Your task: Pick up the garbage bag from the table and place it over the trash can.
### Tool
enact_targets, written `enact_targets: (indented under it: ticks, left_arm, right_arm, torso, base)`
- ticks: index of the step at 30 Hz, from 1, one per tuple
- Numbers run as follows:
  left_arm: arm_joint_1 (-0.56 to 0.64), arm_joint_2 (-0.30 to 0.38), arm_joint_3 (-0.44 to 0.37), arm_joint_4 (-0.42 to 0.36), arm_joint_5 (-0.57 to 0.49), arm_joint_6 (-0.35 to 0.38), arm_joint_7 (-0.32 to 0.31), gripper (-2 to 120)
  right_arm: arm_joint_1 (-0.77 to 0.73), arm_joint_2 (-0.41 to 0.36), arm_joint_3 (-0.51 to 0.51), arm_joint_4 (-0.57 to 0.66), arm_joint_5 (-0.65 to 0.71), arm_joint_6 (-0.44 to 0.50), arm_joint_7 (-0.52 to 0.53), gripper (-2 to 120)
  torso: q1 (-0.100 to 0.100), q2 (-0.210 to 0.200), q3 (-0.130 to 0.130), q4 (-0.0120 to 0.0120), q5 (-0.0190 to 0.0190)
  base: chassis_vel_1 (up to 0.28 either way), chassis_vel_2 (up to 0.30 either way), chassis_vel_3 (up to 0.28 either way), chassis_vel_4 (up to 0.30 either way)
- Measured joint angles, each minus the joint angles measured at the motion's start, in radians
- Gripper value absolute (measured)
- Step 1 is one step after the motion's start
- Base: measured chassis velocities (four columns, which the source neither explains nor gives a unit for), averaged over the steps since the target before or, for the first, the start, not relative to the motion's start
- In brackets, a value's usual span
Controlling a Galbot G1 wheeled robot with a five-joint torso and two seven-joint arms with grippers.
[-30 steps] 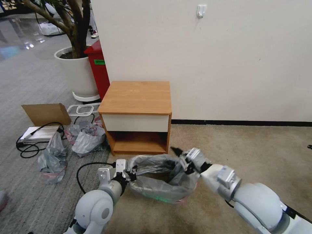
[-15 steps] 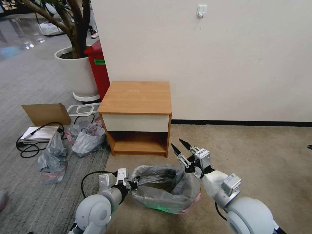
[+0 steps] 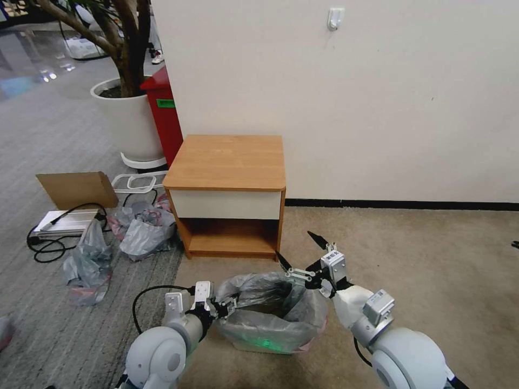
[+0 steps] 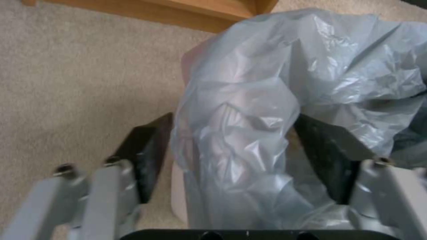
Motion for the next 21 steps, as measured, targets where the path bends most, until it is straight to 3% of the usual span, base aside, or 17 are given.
enact_targets:
  ticks: [6,16,17,18,20,21]
  left_arm:
    - [0.010,0.020,-0.017,-0.024,-0.002,0.000,0.000,97]
    - [0.037,0.053,-0.043,-0.066,0.000,0.000,0.031,100]
    - [0.042,0.053,-0.050,-0.068,0.032,-0.016,0.041,100]
    - [0.046,0.053,-0.054,-0.063,0.095,-0.078,0.051,100]
    - [0.047,0.052,-0.055,-0.060,0.113,-0.099,0.055,100]
    - [0.052,0.053,-0.061,-0.041,0.202,-0.194,0.079,100]
  right_arm:
    - [0.003,0.000,-0.001,-0.001,0.002,0.000,0.000,100]
    - [0.004,0.012,-0.007,-0.009,-0.001,0.003,0.002,100]
    - [0.000,0.021,-0.006,-0.014,-0.003,0.014,0.006,100]
    - [-0.009,0.035,-0.003,-0.027,-0.009,0.034,0.026,100]
    - [-0.012,0.042,-0.003,-0.031,-0.012,0.040,0.039,100]
    - [-0.024,0.066,-0.005,-0.043,-0.022,0.056,0.090,100]
  torso:
    - [0.000,0.000,0.000,-0.0001,0.0000]
    - [0.000,0.000,0.000,0.0000,0.0000]
    - [0.000,0.000,0.000,0.0000,-0.0001]
    - [0.000,0.000,0.000,0.0000,-0.0002]
    - [0.000,0.000,0.000,0.0000,-0.0002]
    - [0.000,0.000,0.000,0.0000,0.0000]
  base:
    - [0.000,0.000,0.000,0.000]
    - [0.000,0.000,0.000,0.000]
    - [0.000,0.000,0.000,0.000]
    - [0.000,0.000,0.000,0.000]
    - [0.000,0.000,0.000,0.000]
    - [0.000,0.000,0.000,0.000]
